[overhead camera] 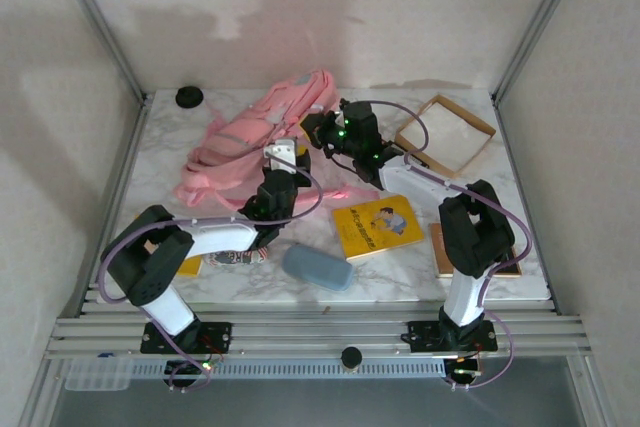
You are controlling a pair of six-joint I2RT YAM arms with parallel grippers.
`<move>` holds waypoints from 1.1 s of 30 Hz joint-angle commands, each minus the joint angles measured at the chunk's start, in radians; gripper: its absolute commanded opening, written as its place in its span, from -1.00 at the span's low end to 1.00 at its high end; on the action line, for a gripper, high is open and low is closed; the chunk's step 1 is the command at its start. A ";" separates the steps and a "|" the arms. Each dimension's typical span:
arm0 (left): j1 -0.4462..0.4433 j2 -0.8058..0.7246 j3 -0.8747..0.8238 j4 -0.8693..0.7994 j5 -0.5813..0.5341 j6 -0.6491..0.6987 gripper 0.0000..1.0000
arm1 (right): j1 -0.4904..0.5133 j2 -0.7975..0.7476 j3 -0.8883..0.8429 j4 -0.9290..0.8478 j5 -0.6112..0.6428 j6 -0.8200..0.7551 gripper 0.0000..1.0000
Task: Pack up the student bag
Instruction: Unzip the student bag at the center of the table.
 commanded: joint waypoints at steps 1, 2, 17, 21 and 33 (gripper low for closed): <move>0.022 0.030 0.053 0.035 -0.013 0.014 -0.39 | 0.029 -0.071 -0.001 0.120 -0.029 0.018 -1.00; 0.022 0.034 0.057 0.036 -0.014 0.014 -0.41 | 0.030 -0.070 0.002 0.116 -0.029 0.015 -1.00; 0.036 -0.035 -0.013 -0.008 0.018 -0.044 -1.00 | 0.017 -0.055 0.026 0.096 -0.003 -0.002 -1.00; 0.036 -0.088 -0.066 -0.041 0.021 -0.079 -1.00 | -0.002 -0.055 0.030 0.081 0.020 -0.016 -1.00; 0.039 -0.268 -0.157 -0.325 0.113 -0.212 -1.00 | -0.090 0.004 0.081 0.028 -0.008 -0.037 -1.00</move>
